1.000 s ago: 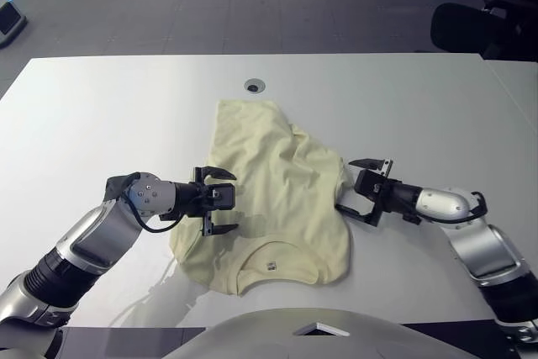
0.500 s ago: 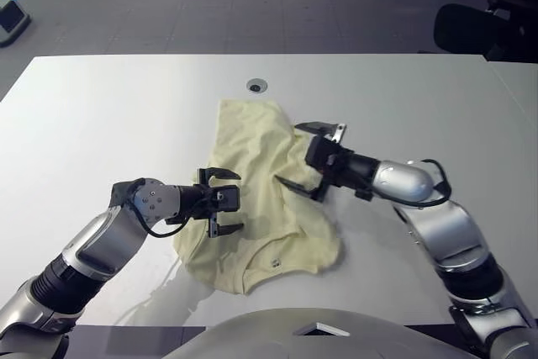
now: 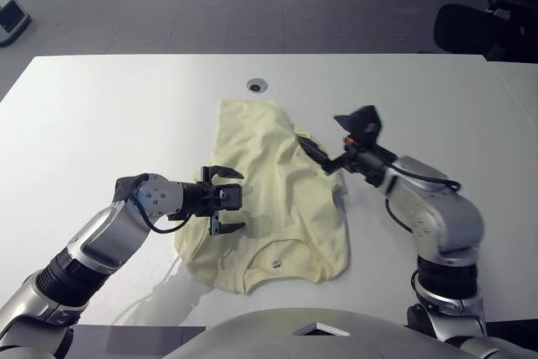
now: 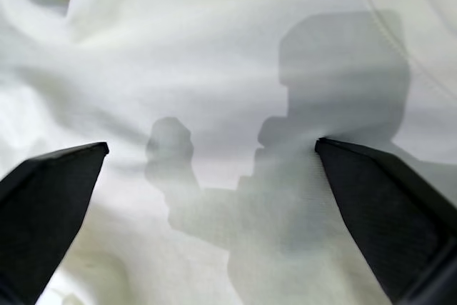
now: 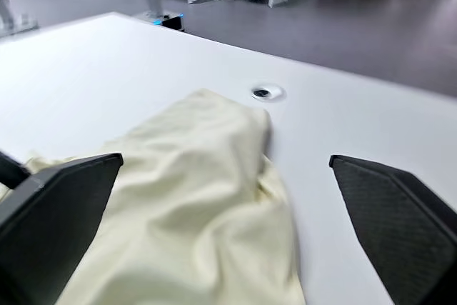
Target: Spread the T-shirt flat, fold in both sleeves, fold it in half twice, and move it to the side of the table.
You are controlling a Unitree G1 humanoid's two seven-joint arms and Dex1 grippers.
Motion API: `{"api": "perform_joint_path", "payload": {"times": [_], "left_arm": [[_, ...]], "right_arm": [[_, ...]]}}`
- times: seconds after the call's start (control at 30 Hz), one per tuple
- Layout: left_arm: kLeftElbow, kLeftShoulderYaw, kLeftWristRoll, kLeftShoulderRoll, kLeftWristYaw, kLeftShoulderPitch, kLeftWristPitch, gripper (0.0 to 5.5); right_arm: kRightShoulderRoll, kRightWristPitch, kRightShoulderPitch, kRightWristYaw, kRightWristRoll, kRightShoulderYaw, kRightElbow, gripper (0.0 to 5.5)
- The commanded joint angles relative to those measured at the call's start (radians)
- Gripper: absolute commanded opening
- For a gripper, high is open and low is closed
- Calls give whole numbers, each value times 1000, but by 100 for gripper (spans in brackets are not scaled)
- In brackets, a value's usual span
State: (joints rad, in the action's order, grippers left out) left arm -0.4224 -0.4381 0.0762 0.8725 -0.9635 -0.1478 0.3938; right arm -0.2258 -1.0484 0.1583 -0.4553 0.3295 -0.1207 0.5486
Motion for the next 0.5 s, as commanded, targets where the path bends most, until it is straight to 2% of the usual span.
{"api": "perform_joint_path", "payload": {"times": [0.03, 0.13, 0.23, 0.5], "left_arm": [[11, -33, 42, 15, 10, 93, 53, 540], [3, -26, 40, 19, 17, 105, 57, 540], [4, -31, 43, 15, 15, 96, 58, 540], [16, -34, 44, 20, -3, 72, 43, 540]], "right_arm": [[-21, -240, -82, -6, 124, -217, 18, 538], [-66, -332, -134, -38, 180, -248, 9, 538], [-71, -322, -169, -41, 192, -192, -28, 515], [-132, -134, -220, -41, 135, -15, -76, 374]]}}
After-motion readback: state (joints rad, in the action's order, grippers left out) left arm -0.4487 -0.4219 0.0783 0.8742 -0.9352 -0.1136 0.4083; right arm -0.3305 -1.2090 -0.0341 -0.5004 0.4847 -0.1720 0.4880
